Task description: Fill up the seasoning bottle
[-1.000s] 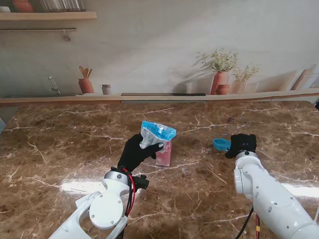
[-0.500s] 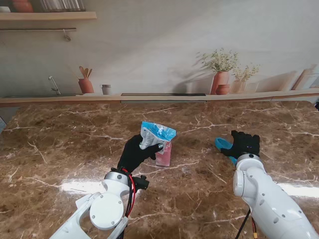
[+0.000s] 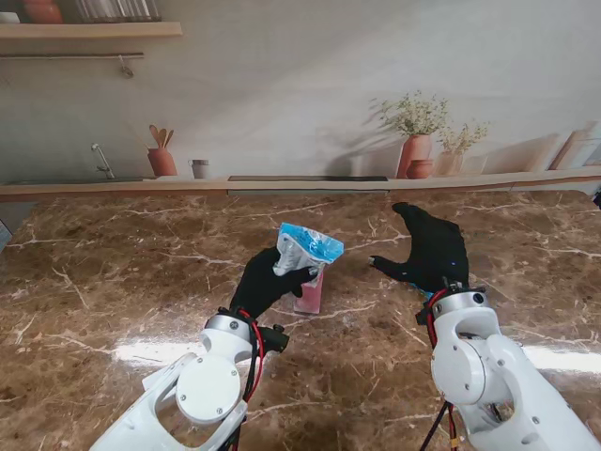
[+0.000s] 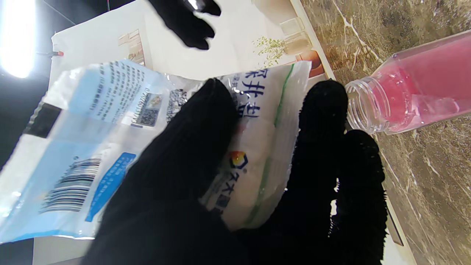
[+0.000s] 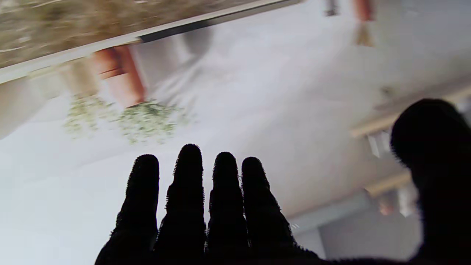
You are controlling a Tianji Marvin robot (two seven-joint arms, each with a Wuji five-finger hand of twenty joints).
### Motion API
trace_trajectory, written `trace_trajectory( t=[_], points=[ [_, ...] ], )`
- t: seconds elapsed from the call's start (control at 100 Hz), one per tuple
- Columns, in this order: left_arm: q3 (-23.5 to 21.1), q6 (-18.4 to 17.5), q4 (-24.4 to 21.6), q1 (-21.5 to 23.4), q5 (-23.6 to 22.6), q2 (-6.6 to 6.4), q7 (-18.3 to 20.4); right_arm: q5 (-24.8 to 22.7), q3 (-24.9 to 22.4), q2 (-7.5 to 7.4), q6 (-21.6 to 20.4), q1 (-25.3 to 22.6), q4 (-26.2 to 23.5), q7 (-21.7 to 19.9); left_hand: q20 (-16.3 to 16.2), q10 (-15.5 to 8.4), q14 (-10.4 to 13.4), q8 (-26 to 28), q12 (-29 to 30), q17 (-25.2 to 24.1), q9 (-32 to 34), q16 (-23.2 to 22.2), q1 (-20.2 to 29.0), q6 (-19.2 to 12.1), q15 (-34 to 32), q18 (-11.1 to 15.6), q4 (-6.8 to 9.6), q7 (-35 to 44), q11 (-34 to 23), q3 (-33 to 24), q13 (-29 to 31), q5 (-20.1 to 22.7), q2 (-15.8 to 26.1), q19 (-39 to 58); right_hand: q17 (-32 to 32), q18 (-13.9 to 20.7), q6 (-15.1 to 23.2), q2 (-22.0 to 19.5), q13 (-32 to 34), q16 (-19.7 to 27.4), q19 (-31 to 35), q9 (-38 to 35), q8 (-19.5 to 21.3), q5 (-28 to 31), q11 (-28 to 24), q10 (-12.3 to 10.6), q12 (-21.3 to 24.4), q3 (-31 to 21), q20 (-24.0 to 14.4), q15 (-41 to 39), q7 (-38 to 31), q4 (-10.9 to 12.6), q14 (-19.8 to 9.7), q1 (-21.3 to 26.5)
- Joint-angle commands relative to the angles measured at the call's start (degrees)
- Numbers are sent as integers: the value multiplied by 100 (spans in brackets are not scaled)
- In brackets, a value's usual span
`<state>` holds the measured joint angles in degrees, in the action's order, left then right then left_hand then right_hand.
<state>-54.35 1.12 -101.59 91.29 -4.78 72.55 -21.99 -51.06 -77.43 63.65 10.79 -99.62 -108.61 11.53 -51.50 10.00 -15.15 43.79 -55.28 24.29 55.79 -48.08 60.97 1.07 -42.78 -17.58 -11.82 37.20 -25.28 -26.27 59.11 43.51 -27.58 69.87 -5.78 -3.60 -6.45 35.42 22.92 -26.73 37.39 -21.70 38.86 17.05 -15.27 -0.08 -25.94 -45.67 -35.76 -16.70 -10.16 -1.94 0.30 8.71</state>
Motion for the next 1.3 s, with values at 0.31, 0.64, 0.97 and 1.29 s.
trace_trajectory(
  t=[0.31,0.64,0.97,1.29],
  points=[
    [96,96,-40,-109,-12,70,-29,443,24,-26,-1118,-630,-940,-648,-7,-285,-250,178,-44,60,425,52,382,-660,2,106,140,1784,-449,-1086,139,648,694,300,-88,1,-431,184,33,315,-144,411,-10,-707,435,202,220,169,-293,392,258,1,168,210],
    [197,-16,-20,-149,34,37,139,84,803,57,-811,-40,-652,103,-8,-296,-251,139,-42,58,430,55,367,-677,0,99,136,1807,-450,-1090,143,640,693,303,-1149,-146,83,259,1461,-185,742,-968,125,466,-191,-67,-43,352,-690,-413,-377,-58,-95,683],
    [221,-60,8,-147,83,14,244,761,887,148,-741,64,-805,116,-15,-296,-218,114,-45,21,410,47,381,-668,-1,120,138,1812,-439,-1077,129,620,711,296,-2956,-323,1210,746,3896,-929,3075,-3935,-43,2627,-730,-498,-1244,-2805,-207,-1778,-1894,-1093,-235,2279],
    [226,-202,105,-218,165,-40,479,1129,832,111,-658,145,-943,-380,-21,-284,-216,48,-27,-38,367,35,421,-653,22,123,156,1766,-399,-997,65,592,748,259,-3816,-576,2000,511,4965,-1487,4432,-5295,-160,4217,-1717,-636,-1868,-3030,-188,-3251,-3691,-1126,-162,3642]
  ],
)
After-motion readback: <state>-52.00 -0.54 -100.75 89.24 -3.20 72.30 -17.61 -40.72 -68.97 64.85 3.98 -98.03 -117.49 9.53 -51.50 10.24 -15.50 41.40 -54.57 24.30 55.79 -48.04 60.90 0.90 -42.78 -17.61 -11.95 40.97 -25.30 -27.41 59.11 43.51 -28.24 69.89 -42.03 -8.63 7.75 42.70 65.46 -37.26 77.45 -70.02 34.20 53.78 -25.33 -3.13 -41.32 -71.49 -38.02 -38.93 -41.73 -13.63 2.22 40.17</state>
